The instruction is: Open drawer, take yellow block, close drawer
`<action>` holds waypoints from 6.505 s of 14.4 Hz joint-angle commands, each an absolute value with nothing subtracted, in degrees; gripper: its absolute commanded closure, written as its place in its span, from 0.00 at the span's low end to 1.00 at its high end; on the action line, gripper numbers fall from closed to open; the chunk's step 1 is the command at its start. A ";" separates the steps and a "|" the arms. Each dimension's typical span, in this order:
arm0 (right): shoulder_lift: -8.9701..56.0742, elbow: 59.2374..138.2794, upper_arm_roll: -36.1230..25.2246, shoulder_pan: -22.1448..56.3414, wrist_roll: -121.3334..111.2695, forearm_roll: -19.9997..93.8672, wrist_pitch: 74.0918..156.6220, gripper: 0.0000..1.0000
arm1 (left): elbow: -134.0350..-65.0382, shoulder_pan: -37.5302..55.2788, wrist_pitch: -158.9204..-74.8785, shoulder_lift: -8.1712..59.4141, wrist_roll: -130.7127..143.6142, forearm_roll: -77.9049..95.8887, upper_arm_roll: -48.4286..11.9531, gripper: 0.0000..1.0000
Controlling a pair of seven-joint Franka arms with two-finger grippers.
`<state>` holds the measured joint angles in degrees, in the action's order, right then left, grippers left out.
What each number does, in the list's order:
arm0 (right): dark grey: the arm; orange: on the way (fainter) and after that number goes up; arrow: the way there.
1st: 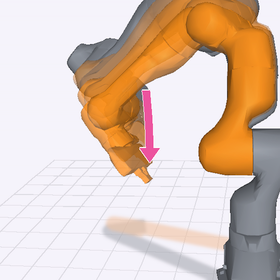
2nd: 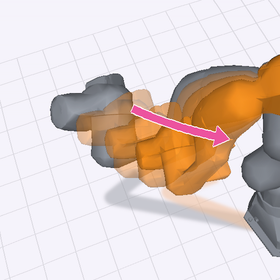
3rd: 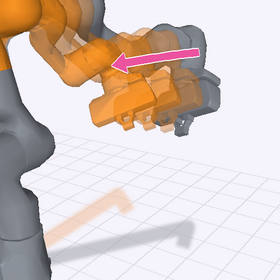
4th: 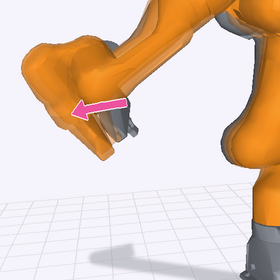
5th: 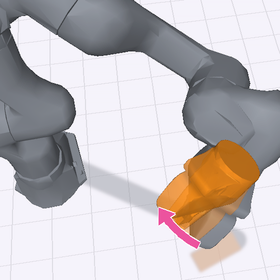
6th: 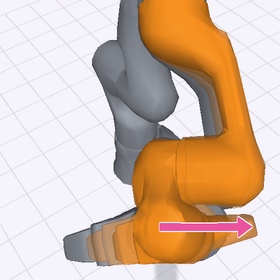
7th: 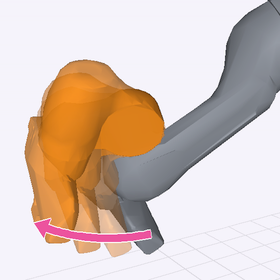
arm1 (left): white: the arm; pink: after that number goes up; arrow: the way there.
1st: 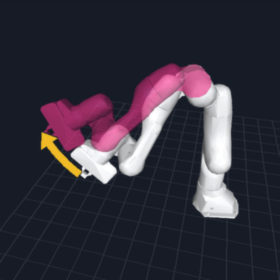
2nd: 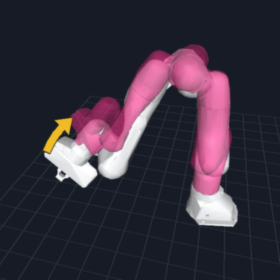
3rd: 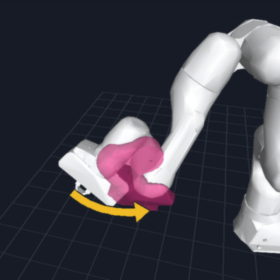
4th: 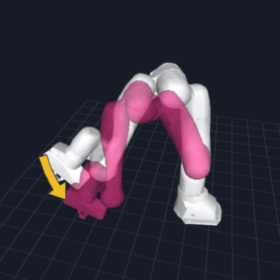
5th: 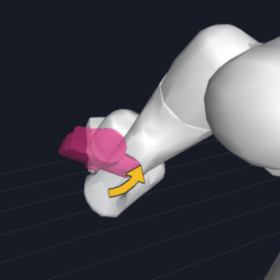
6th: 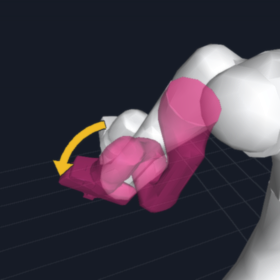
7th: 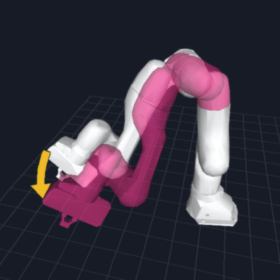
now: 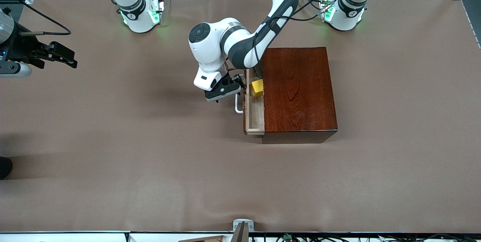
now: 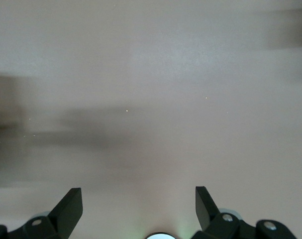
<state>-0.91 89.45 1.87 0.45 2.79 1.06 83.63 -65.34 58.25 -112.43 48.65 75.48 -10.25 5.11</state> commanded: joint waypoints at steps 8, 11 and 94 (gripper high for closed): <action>-1.58 89.56 2.55 -0.79 3.08 1.23 83.32 0.00 | -61.79 59.50 -125.32 52.73 82.88 -7.12 1.23 0.00; -1.58 89.39 2.46 -0.79 2.99 1.14 83.41 0.00 | -61.87 59.85 -126.91 52.56 83.23 -6.94 0.62 0.00; 31.30 70.05 2.81 38.51 115.53 5.62 100.04 1.00 | -90.44 -0.70 -86.48 -3.78 3.60 1.84 -8.86 0.00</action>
